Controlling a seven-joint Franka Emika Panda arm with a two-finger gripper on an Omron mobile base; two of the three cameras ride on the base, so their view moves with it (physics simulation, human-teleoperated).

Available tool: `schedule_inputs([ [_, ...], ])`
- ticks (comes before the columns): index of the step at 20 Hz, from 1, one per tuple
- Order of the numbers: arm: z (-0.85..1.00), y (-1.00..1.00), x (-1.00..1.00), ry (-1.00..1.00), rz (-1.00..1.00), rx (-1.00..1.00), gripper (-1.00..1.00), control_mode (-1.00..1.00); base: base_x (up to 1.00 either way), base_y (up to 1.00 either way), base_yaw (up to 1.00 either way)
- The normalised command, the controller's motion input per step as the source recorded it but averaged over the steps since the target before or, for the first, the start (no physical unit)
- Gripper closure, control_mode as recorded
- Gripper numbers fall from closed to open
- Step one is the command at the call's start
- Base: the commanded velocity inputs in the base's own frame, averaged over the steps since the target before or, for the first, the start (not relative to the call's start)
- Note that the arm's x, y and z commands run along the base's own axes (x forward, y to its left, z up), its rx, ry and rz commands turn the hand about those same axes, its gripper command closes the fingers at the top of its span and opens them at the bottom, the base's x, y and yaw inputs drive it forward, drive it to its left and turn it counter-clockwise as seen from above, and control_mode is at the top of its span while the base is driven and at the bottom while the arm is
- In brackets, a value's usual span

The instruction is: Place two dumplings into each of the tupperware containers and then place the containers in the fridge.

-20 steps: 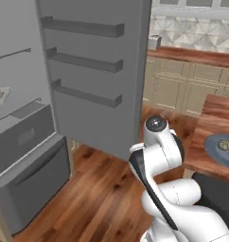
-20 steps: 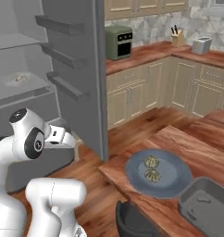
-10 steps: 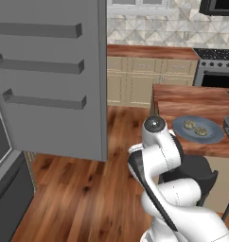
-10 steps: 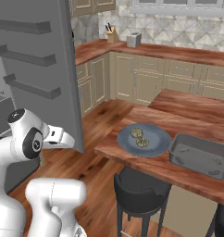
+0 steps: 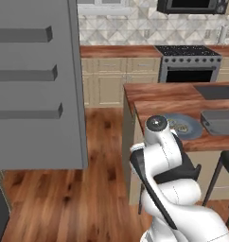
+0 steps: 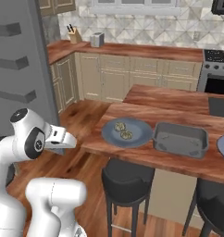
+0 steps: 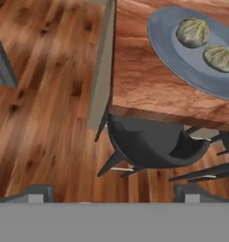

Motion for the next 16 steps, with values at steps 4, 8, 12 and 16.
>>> schedule_inputs([
  [4,0.0,0.0,0.0,0.0,0.0,0.0,-1.0,1.0,-0.21,-0.56,-0.29],
  [8,0.0,0.0,0.0,0.0,0.0,0.0,-1.0,1.0,-0.04,-0.76,-0.21],
  [12,0.0,0.0,0.0,0.0,0.0,0.0,-1.0,1.0,0.09,-0.69,-0.1],
  [16,0.0,0.0,0.0,0.0,0.0,0.0,-1.0,1.0,0.47,-0.2,0.03],
])
